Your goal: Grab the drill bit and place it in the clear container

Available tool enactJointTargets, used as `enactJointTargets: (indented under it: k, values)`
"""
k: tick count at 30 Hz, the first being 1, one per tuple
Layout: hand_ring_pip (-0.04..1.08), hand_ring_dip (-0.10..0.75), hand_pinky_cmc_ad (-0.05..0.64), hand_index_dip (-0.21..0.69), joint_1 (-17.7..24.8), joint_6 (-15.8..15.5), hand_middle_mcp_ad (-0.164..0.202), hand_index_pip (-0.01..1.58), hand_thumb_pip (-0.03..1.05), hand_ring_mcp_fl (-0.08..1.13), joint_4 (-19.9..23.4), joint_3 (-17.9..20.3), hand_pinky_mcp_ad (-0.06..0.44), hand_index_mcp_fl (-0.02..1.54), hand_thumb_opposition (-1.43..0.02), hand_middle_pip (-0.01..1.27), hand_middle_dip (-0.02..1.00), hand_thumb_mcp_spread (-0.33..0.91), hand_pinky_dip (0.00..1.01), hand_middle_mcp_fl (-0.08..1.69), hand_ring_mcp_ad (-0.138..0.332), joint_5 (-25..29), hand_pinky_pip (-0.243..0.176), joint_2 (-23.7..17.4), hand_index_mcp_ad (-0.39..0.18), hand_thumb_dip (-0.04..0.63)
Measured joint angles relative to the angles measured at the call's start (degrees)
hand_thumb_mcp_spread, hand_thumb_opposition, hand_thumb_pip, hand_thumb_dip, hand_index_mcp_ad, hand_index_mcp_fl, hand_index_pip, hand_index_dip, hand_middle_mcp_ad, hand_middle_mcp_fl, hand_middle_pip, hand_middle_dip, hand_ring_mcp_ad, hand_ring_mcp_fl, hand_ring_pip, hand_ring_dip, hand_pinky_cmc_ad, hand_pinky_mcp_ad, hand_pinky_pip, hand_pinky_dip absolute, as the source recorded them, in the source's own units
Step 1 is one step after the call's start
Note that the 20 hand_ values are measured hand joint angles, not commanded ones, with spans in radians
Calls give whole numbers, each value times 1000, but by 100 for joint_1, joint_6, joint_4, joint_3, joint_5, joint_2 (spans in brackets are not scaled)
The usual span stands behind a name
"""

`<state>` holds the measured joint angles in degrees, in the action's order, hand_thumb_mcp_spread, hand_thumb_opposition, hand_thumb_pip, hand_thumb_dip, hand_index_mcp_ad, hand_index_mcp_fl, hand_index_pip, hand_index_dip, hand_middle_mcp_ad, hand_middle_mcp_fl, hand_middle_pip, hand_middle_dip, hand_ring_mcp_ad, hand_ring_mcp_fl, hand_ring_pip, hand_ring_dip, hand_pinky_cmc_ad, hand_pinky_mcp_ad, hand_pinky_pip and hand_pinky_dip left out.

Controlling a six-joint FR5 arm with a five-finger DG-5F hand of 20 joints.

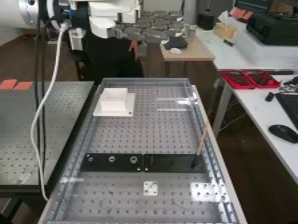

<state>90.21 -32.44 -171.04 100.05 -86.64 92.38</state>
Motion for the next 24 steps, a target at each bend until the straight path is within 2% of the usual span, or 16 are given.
enactJointTargets:
  k: [3, 4, 5, 7, 9, 10, 12, 13, 14, 15, 17, 23, 24]
  values:
    - [-3, -12, 44, 19, 2, 22, 40, -5, 2, 0, 20, 12, 49, -5, 9, 5, 23, 0, 17, 24, 24, 53, -10, 25, -24, 5]
    - [-3, -12, 44, 19, 1, 29, 44, -5, 0, 0, 33, 16, 51, -5, -52, 5, 19, 7, 17, 24, 24, 97, -10, 31, -23, 0]
    - [-3, -12, 44, 19, 3, 40, 44, -5, 30, 0, 60, 26, 49, -5, -192, 5, 19, 38, 21, 23, 24, 111, -10, 38, 0, 3]
    - [10, -12, 80, 10, 1, 65, 40, 5, 115, 0, 89, 38, 68, -2, -377, 38, 14, 106, 49, 24, 33, 126, -10, 53, 31, 5]
    - [23, -26, 133, 10, -8, 94, 44, 21, 127, 0, 109, 48, 106, -5, -492, 75, 9, 122, 87, 24, 96, 109, -28, 70, 40, 5]
    - [17, -26, 166, 10, -11, 101, 44, 21, 127, 0, 117, 52, 119, -9, -508, 75, 9, 126, 93, 17, 113, 71, -24, 77, 40, 5]
    - [51, -26, 215, 10, -11, 115, 42, 37, 124, 0, 130, 59, 152, -2, -560, 89, 0, 126, 126, 26, 136, 40, -47, 89, 40, 5]
    - [56, -28, 227, 10, -16, 136, 42, 37, 124, 0, 142, 65, 168, -2, -572, 91, 0, 124, 131, 23, 140, 79, -56, 101, 40, 5]
    - [54, -37, 241, 10, -20, 157, 45, 37, 126, 0, 155, 71, 180, -2, -588, 91, 0, 126, 138, 19, 164, 128, -61, 112, 44, 5]
    - [54, -38, 246, 10, -20, 165, 49, 38, 126, 0, 162, 74, 178, -5, -602, 96, 0, 122, 138, 23, 175, 143, -61, 117, 51, 5]
    - [52, -38, 264, 10, -16, 192, 66, 38, 126, 12, 183, 83, 202, -7, -614, 99, 0, 136, 150, 17, 178, 138, -70, 135, 66, 5]
    - [54, -38, 279, 10, -11, 224, 77, 51, 127, 14, 214, 93, 202, -5, -634, 120, 0, 138, 152, 24, 195, 269, -80, 158, 77, 5]
    - [54, -38, 283, 10, -10, 227, 87, 51, 127, 14, 216, 94, 201, -5, -634, 122, 0, 133, 152, 24, 202, 253, -91, 160, 87, 5]
